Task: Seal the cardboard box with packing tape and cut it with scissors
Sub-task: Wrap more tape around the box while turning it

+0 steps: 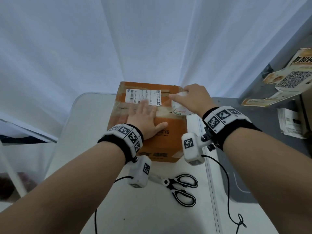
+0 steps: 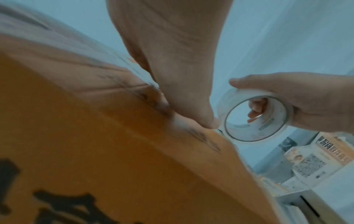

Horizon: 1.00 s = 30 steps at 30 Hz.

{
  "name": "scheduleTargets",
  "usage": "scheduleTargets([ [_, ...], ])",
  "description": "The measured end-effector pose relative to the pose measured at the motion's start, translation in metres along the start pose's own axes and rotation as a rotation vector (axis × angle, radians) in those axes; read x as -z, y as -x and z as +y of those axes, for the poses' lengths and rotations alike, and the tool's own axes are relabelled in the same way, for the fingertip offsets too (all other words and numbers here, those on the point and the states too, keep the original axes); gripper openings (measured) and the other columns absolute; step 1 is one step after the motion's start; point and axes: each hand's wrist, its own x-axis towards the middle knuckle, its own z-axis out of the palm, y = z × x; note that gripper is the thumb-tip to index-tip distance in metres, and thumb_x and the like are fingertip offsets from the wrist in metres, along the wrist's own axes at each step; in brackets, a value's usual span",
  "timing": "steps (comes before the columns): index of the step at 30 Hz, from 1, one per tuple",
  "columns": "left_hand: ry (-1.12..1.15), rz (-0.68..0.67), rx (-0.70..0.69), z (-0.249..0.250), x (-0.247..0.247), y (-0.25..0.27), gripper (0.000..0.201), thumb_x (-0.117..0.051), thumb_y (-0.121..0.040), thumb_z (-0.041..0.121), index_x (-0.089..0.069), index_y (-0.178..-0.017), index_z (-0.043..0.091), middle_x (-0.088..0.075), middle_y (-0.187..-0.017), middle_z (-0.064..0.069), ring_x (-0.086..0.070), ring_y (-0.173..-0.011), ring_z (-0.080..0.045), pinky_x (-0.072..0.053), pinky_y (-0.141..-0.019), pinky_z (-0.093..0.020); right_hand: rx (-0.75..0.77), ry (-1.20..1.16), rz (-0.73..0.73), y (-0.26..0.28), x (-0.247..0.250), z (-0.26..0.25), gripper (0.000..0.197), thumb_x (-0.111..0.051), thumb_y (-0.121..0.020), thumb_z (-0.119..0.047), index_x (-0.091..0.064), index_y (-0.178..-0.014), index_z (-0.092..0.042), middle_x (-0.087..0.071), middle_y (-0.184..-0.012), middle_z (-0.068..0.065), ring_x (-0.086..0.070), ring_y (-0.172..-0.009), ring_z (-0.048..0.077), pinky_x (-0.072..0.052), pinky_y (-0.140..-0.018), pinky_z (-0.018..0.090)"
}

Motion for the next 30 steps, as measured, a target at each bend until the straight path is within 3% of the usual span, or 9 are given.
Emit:
scheduleTargets([
  [2, 0.005, 0.034, -0.076, 0.009, -0.002, -0.004, 0.093, -0.012, -0.086, 0.074, 0.007, -0.151, 0.010, 0.017, -0.158, -0.011, 0.011, -0.147, -0.023, 0.005, -0.119, -0.044, -0.017, 0.005, 0.003, -0.003, 0.000, -0.001, 0.054, -0.061, -0.073, -0.060, -0.066, -0.083, -0.008, -0.063, -0.076, 0.003, -0.061, -0.080, 0.021, -0.041, -0.060, 0.027],
  [4, 0.047, 0.029, -0.081, 0.014, -0.007, -0.007, 0.096, -0.016, -0.086, 0.074, 0.009, -0.150, 0.008, 0.017, -0.158, -0.010, 0.008, -0.148, -0.021, 0.003, -0.120, -0.039, -0.016, 0.036, -0.018, -0.004, -0.001, -0.004, 0.052, -0.062, -0.073, -0.060, -0.066, -0.083, -0.008, -0.063, -0.078, 0.002, -0.060, -0.081, 0.020, -0.043, -0.062, 0.026],
  [8, 0.074, 0.039, -0.086, 0.005, -0.017, -0.005, 0.095, -0.016, -0.084, 0.076, 0.011, -0.150, 0.014, 0.018, -0.159, -0.005, 0.011, -0.147, -0.018, 0.006, -0.119, -0.039, -0.006, 0.066, -0.070, -0.005, 0.007, -0.017, 0.051, -0.063, -0.072, -0.057, -0.046, -0.053, -0.013, -0.047, -0.054, -0.002, -0.049, -0.057, 0.015, -0.033, -0.050, 0.026],
  [13, 0.106, 0.022, -0.063, -0.024, -0.018, 0.006, 0.096, -0.018, -0.081, 0.079, 0.014, -0.150, 0.020, 0.017, -0.159, 0.001, 0.015, -0.146, -0.019, 0.008, -0.119, -0.038, 0.062, 0.103, -0.128, -0.002, 0.007, -0.028, 0.036, -0.061, -0.074, -0.047, -0.058, -0.068, -0.012, -0.054, -0.066, -0.001, -0.057, -0.074, 0.020, -0.038, -0.055, 0.027],
  [15, 0.100, 0.020, -0.051, -0.034, -0.019, 0.008, 0.097, -0.017, -0.080, 0.079, 0.015, -0.150, 0.020, 0.017, -0.159, 0.001, 0.015, -0.146, -0.018, 0.007, -0.119, -0.037, 0.087, 0.221, -0.099, 0.001, 0.007, -0.022, 0.038, -0.058, -0.076, -0.051, -0.057, -0.067, -0.014, -0.057, -0.072, 0.001, -0.060, -0.083, 0.025, -0.043, -0.063, 0.029],
  [18, 0.094, 0.012, -0.046, -0.038, -0.019, 0.008, 0.097, -0.017, -0.080, 0.080, 0.015, -0.150, 0.022, 0.017, -0.159, 0.002, 0.014, -0.147, -0.017, 0.006, -0.119, -0.037, 0.042, 0.276, -0.100, 0.005, 0.001, -0.003, 0.053, -0.052, -0.080, -0.058, -0.066, -0.089, -0.008, -0.067, -0.093, 0.007, -0.063, -0.093, 0.027, -0.048, -0.070, 0.032],
  [21, 0.098, -0.002, -0.044, -0.035, -0.015, 0.007, 0.096, -0.020, -0.080, 0.080, 0.013, -0.150, 0.023, 0.015, -0.160, 0.001, 0.012, -0.147, -0.019, 0.004, -0.120, -0.039, 0.001, 0.282, -0.106, 0.006, -0.008, 0.005, 0.046, -0.056, -0.075, -0.060, -0.055, -0.063, -0.016, -0.058, -0.069, -0.001, -0.061, -0.076, 0.022, -0.036, -0.050, 0.025],
  [23, 0.097, -0.009, -0.033, -0.034, -0.012, 0.007, 0.094, -0.022, -0.081, 0.079, 0.012, -0.150, 0.024, 0.014, -0.160, 0.000, 0.011, -0.147, -0.020, 0.003, -0.120, -0.041, -0.008, 0.283, -0.096, 0.004, -0.009, 0.003, 0.046, -0.058, -0.074, -0.059, -0.047, -0.057, -0.018, -0.052, -0.062, -0.003, -0.057, -0.069, 0.020, -0.032, -0.048, 0.026],
  [30, 0.078, 0.011, 0.011, -0.021, -0.010, 0.006, 0.087, -0.020, -0.081, 0.079, 0.010, -0.150, 0.034, 0.012, -0.160, -0.005, 0.009, -0.147, -0.028, 0.002, -0.118, -0.050, -0.026, 0.320, -0.152, -0.005, -0.007, 0.006, 0.047, -0.060, -0.074, -0.060, -0.058, -0.073, -0.013, -0.063, -0.081, 0.003, -0.060, -0.078, 0.022, -0.040, -0.057, 0.027],
])
